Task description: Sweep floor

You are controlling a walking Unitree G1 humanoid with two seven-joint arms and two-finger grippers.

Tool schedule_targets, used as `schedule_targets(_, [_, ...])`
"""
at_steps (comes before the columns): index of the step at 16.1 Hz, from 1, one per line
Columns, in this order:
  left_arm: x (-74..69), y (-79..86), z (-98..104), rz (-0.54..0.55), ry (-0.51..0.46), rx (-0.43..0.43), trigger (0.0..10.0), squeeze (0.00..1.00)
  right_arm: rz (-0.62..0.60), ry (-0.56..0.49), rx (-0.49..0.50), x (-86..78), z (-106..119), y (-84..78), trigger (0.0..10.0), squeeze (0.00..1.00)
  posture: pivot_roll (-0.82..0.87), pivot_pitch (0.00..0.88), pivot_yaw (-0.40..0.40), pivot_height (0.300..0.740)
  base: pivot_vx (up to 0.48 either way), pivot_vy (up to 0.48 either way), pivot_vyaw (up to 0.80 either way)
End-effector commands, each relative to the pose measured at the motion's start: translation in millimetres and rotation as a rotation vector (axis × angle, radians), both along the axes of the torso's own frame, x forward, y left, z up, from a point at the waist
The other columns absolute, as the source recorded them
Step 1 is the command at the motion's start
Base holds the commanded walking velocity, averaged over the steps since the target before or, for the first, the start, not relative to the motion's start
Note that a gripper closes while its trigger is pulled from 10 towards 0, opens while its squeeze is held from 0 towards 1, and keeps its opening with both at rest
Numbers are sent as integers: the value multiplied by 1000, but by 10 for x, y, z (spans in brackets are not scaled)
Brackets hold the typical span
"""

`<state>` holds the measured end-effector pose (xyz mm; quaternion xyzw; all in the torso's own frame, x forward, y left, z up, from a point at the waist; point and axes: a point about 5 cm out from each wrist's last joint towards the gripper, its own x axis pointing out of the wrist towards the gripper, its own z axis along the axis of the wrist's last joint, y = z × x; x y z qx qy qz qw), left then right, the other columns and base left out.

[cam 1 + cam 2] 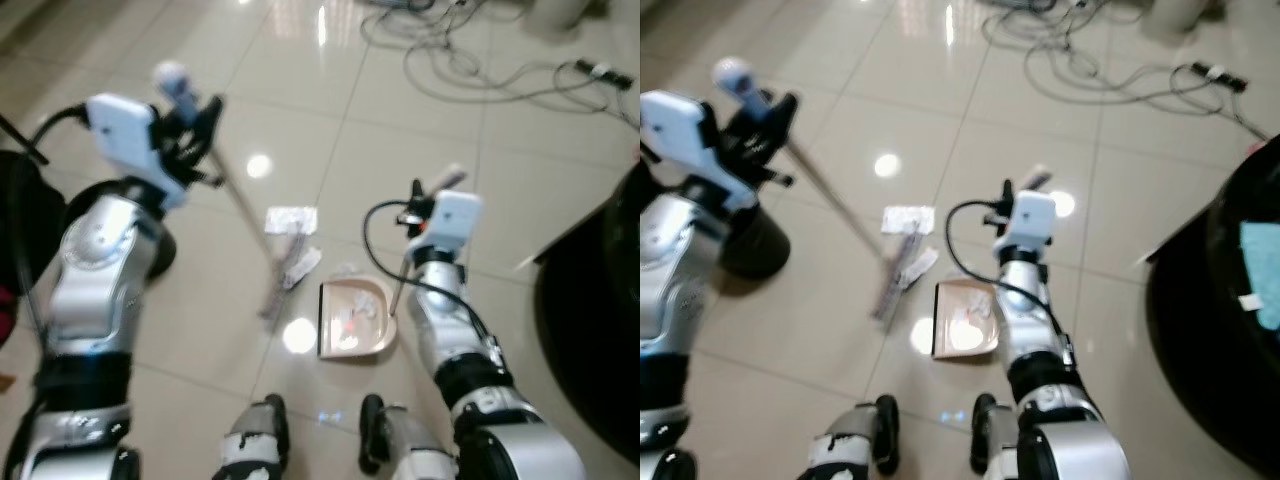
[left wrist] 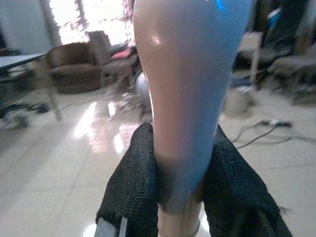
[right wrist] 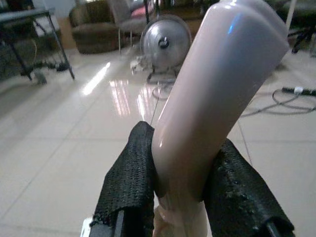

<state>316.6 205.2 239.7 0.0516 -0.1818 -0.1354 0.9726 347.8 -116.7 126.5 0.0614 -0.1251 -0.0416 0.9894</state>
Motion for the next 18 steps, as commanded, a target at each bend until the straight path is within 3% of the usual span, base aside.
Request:
schedule_targets(1, [-89, 97, -70, 59, 33, 18, 10000, 0, 4, -66, 36, -17, 137, -67, 10000, 0, 201, 163, -38, 740, 0, 0, 0])
schedule_targets(5, [-324, 145, -340, 125, 149, 69, 10000, 0, 27, -139, 109, -155, 500, -275, 10000, 0, 154, 132, -57, 740, 0, 0, 0])
schedule_targets(8, [-421, 141, -526, 175, 218, 111, 10000, 0, 104, -56, 27, -240, 793, -383, 10000, 0, 117, 117, -86, 740, 0, 0, 0])
schedule_targets(11, [-596, 135, -638, 223, 262, 116, 10000, 0, 163, -24, 55, -352, 1169, -475, 10000, 0, 117, 116, -91, 740, 0, 0, 0])
schedule_targets(14, [-705, 112, -644, 246, 280, 102, 10000, 0, 184, -35, 107, -414, 1324, -433, 10000, 0, 152, 116, -74, 740, 0, 0, 267])
schedule_targets(18, [-646, -35, -677, 205, 295, 105, 10000, 0, 193, -44, 133, -419, 1405, -355, 10000, 0, 161, 103, -56, 740, 0, 0, 800])
